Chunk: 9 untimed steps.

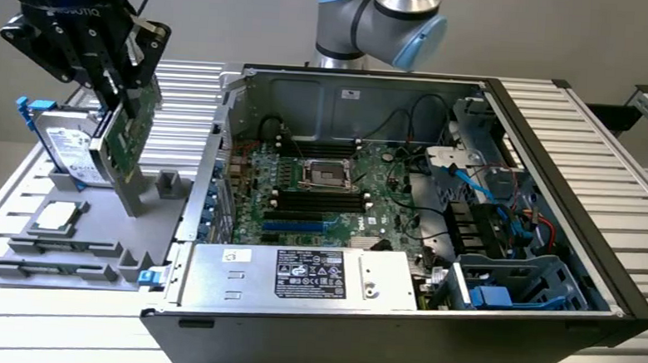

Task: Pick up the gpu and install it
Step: 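Pick up the gpu and move the gpu toward the slot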

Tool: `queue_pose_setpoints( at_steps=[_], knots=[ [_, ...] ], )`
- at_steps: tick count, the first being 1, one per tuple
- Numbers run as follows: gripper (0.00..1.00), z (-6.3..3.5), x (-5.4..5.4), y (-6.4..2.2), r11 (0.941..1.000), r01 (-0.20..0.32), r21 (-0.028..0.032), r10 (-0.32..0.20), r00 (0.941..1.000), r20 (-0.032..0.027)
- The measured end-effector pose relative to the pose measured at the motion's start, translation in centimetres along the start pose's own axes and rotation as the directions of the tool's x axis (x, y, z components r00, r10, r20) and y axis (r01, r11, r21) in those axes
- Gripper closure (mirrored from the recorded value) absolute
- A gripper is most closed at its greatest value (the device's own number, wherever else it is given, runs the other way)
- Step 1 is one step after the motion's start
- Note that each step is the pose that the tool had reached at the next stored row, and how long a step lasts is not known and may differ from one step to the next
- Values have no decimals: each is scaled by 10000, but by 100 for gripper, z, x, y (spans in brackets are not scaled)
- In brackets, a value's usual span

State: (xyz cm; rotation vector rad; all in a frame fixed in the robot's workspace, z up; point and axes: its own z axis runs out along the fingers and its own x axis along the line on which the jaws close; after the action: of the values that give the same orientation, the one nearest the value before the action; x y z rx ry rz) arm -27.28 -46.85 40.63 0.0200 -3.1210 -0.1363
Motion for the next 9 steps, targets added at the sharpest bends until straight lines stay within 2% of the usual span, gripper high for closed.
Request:
queue_pose_setpoints(
  at_steps=[9],
  knots=[
    [73,-91,-333,3,9999,144,1,-144,9999,-91]
  ],
)
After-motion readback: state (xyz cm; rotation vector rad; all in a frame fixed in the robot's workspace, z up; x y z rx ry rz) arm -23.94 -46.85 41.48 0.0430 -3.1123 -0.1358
